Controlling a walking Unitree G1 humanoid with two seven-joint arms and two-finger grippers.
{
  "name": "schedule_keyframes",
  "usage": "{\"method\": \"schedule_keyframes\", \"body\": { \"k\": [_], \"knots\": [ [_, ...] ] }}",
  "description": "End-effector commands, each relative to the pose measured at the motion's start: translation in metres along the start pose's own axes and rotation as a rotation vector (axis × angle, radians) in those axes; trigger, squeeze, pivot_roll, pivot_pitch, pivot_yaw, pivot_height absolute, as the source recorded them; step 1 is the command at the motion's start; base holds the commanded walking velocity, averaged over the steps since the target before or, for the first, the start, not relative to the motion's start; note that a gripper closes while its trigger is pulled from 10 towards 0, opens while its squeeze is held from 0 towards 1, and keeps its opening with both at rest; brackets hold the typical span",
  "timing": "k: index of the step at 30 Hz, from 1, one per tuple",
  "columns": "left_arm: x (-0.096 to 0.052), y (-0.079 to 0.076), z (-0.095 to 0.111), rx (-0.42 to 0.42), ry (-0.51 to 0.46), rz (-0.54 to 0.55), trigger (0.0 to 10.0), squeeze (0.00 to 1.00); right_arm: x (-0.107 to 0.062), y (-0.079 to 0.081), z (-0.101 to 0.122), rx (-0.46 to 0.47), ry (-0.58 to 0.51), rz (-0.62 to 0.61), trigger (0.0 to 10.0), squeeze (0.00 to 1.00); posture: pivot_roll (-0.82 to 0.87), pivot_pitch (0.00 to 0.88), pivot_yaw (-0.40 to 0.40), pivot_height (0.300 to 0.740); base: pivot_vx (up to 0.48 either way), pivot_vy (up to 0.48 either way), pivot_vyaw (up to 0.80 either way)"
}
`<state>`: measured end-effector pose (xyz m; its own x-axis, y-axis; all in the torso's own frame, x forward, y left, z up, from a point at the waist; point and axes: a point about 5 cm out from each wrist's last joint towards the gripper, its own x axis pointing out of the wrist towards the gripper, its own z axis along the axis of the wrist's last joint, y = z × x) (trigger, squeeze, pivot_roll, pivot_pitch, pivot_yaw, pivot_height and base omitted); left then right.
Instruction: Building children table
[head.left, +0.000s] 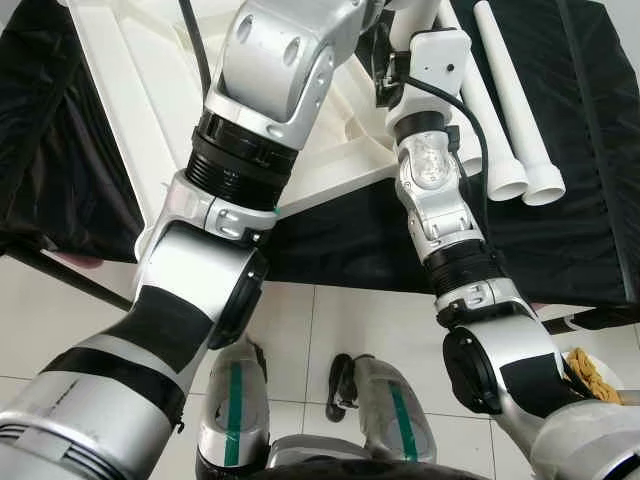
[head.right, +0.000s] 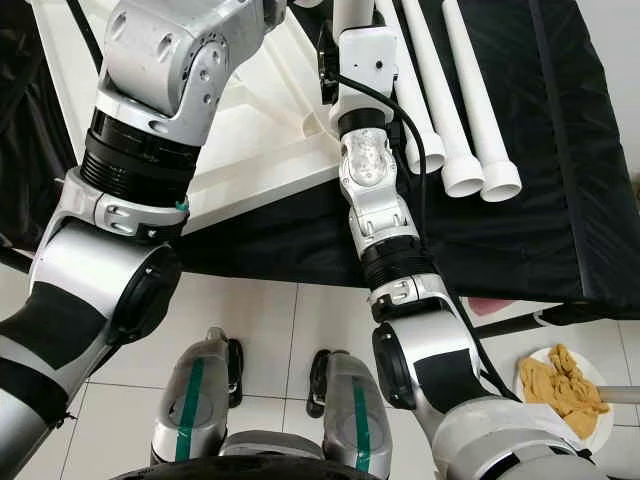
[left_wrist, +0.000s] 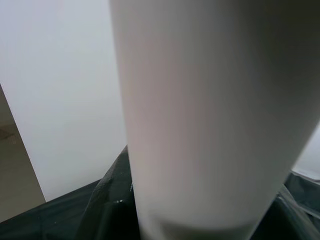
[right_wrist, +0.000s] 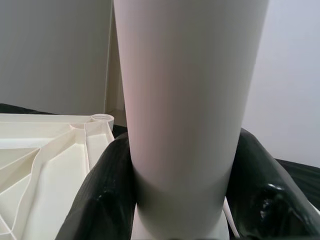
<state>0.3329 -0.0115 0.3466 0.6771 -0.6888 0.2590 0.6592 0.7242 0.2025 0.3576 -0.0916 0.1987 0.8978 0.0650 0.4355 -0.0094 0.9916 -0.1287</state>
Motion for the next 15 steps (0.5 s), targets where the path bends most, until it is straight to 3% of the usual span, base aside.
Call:
{"method": "schedule_keyframes", "body": {
  "k": [1, 9, 10, 11, 12, 13, 15],
  "knots": [
    [0.001, 0.002, 0.010, 0.024, -0.032, 0.043, 10.0, 0.00, 0.001, -0.007, -0.004, -0.013, 0.013, -0.016, 0.0, 0.00, 0.12, 0.000, -0.060, 0.740, 0.000, 0.000, 0.00],
    [0.001, 0.000, 0.010, 0.016, -0.034, 0.028, 10.0, 0.06, 0.001, -0.007, -0.004, -0.032, -0.008, -0.008, 0.0, 0.00, 0.12, 0.000, -0.055, 0.740, 0.000, 0.000, 0.00],
    [0.001, -0.001, 0.010, 0.002, -0.038, 0.022, 10.0, 1.00, 0.000, -0.007, -0.004, -0.029, -0.010, -0.011, 0.0, 0.00, 0.11, 0.001, -0.054, 0.740, 0.000, 0.000, 0.00],
    [0.000, -0.003, 0.010, -0.011, -0.046, 0.003, 10.0, 1.00, 0.000, -0.008, -0.004, -0.025, -0.004, -0.018, 7.7, 0.00, 0.11, 0.010, -0.052, 0.740, 0.000, 0.000, 0.00],
    [0.000, -0.003, 0.010, -0.011, -0.046, 0.003, 10.0, 1.00, 0.000, -0.008, -0.004, -0.025, -0.004, -0.018, 7.7, 0.00, 0.11, 0.010, -0.052, 0.740, 0.000, 0.000, 0.00],
    [0.000, -0.005, 0.010, -0.024, -0.051, -0.015, 10.0, 1.00, 0.000, -0.009, -0.005, -0.018, 0.003, -0.025, 10.0, 0.00, 0.11, 0.011, -0.052, 0.740, 0.000, 0.000, 0.00],
    [-0.002, -0.008, 0.009, -0.034, -0.044, -0.029, 10.0, 1.00, 0.000, -0.010, -0.007, -0.003, 0.020, -0.034, 10.0, 0.00, 0.11, 0.011, -0.052, 0.740, 0.000, 0.000, 0.00]
  ]
}}
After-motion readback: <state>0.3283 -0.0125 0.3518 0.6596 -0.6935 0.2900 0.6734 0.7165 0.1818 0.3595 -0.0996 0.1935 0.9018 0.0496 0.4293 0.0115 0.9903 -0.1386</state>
